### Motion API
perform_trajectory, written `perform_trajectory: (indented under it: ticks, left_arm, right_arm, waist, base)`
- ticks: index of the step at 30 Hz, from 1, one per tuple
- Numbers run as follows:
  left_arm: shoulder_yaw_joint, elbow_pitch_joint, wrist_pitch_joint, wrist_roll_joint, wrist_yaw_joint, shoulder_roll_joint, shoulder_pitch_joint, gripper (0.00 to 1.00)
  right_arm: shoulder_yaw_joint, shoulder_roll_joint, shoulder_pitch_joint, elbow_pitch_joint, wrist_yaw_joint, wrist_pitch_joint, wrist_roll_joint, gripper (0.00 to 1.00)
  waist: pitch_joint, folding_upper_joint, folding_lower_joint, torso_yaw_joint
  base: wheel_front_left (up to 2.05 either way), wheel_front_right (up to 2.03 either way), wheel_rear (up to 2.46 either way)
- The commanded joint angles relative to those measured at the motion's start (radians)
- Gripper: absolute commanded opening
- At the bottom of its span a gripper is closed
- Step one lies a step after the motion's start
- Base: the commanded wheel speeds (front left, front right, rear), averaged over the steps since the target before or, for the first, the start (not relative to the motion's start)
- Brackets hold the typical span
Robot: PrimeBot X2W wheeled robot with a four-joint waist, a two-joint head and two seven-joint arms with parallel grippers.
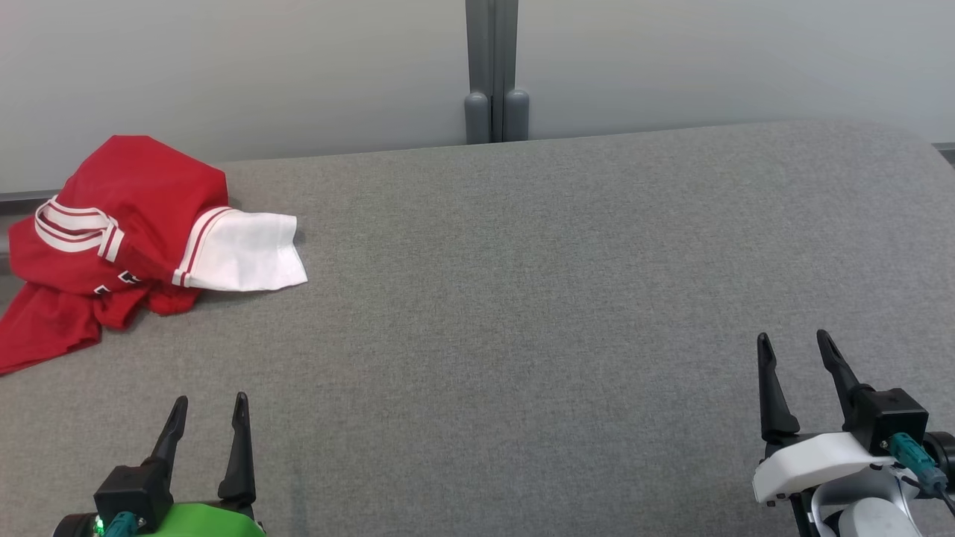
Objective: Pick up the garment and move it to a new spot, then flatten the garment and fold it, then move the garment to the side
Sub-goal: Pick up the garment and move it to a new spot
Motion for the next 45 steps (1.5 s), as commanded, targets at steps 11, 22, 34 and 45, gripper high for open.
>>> perform_trajectory:
  ticks: [11, 22, 34, 45]
  left_arm:
    - [-0.002, 0.01, -0.001, -0.014, -0.003, 0.013, -0.017, 1.0]
    - [-0.009, 0.019, -0.001, -0.013, -0.003, 0.014, -0.028, 1.0]
    - [0.009, 0.025, -0.001, -0.021, -0.003, 0.019, 0.006, 1.0]
    - [-0.087, 0.082, -0.001, -0.074, -0.003, 0.068, -0.149, 1.0]
  right_arm:
    - [0.004, -0.004, 0.004, 0.008, 0.0, -0.003, 0.003, 1.0]
    - [0.017, -0.003, 0.025, 0.005, 0.0, -0.003, 0.006, 1.0]
    - [0.089, -0.003, -0.01, 0.024, 0.0, -0.003, 0.022, 1.0]
    - [0.147, -0.004, -0.093, 0.032, 0.0, -0.003, 0.006, 1.0]
  waist:
    - [-0.001, 0.0, -0.0001, -0.004]
    - [-0.007, 0.0, -0.0001, 0.083]
    - [-0.002, 0.0, -0.0001, 0.312]
    - [0.123, 0.0, -0.0001, 0.275]
  base:
    - [0.0, 0.0, 0.0]
    - [0.0, 0.0, 0.0]
    - [0.0, 0.0, 0.0]
    - [0.0, 0.0, 0.0]
